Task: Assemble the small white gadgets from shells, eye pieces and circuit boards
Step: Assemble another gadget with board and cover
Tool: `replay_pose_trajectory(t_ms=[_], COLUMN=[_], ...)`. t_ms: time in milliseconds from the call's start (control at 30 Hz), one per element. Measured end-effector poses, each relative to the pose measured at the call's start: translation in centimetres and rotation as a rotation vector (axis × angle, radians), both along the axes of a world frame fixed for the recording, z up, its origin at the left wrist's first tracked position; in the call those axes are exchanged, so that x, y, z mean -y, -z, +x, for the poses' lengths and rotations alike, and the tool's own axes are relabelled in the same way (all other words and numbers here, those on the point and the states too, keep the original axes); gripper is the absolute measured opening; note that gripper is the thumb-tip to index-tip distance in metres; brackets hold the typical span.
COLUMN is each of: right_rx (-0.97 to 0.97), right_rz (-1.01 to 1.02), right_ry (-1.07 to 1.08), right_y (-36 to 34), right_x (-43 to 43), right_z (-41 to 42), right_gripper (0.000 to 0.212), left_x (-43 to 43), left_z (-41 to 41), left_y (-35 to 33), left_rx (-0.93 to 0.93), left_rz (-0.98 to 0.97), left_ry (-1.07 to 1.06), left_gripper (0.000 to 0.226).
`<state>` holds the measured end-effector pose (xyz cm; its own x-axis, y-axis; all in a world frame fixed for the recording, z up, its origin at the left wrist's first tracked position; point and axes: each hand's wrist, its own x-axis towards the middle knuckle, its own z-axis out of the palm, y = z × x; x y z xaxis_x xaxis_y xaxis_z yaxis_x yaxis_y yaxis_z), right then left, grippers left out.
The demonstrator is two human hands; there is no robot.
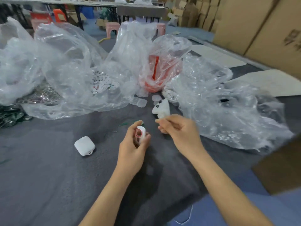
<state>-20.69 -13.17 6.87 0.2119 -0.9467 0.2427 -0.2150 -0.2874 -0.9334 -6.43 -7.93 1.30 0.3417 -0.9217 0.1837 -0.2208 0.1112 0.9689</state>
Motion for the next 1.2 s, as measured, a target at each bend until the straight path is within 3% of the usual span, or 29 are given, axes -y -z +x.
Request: replay_pose_trajectory(t_ms=[167, 233, 267, 333, 400, 500, 600, 700, 800, 900, 933, 1100, 1200], right_rx=[0.025, -0.027, -0.081, -0.311, -0.639, -1.029, -1.303, -1.302, -1.129, -1.132, -1.181, -1.351, -1.406], right_rz=[-0.433, -0.422, -0.29, 0.105, 0.35, 0.303, 0.252, 0.083, -0.127, 0.099, 0.133, 0.195, 0.326], right_ry=[0.651, 0.948, 1.021, 0.885, 0.567, 0.285, 0.306, 0.495, 0.504, 0.301, 0.3, 0.42, 0.391], right_y=[-6.6, -7.6, -7.7, -6.7, -5.2, -3.7, -3.9, -5.6, -6.6, -5.3, -4.7, -2.8, -3.0], right_x=[4.6, 7.8, 9.3, 11.7, 12.8, 13.1, 13.0, 12.7, 13.2, 14.4, 14.7, 16.6, 17.4], right_z=[-10.4, -14.8, -16.7, -18.9, -18.4, -15.8, -13.4, -12.1, -10.5, -9.2, -9.3, -11.1, -11.9], right_gripper=[0.023, 0.033, 0.032, 0.023, 0.018, 0.017, 0.016, 0.006, 0.022, 0.02, 0.015, 0.028, 0.036], left_x=[0.7, 0.6, 0.6, 0.6, 0.4, 0.2, 0.0, 0.1, 0.3, 0.2, 0.2, 0.2, 0.2], left_z=[0.5, 1.0, 1.1, 1.1, 0.9, 0.6, 0.6, 0.6, 0.5, 0.6, 0.7, 0.7, 0.6], left_y=[0.5, 0.6, 0.6, 0.6, 0.4, 0.1, 0.0, 0.1, 0.2, 0.3, 0.2, 0.3, 0.2], left_rx=[-0.412, -0.554, -0.589, -0.6, -0.575, -0.537, -0.538, -0.544, -0.527, -0.515, -0.516, -0.523, -0.524], left_rz=[-0.029, -0.05, -0.058, -0.065, -0.07, -0.061, -0.053, -0.043, -0.039, -0.036, -0.038, -0.035, -0.033], left_ry=[0.019, 0.029, 0.031, 0.033, 0.044, 0.062, 0.057, 0.052, 0.049, 0.047, 0.048, 0.059, 0.083], left_gripper=[0.023, 0.021, 0.017, 0.014, 0.017, 0.028, 0.029, 0.024, 0.015, 0.013, 0.013, 0.014, 0.027])
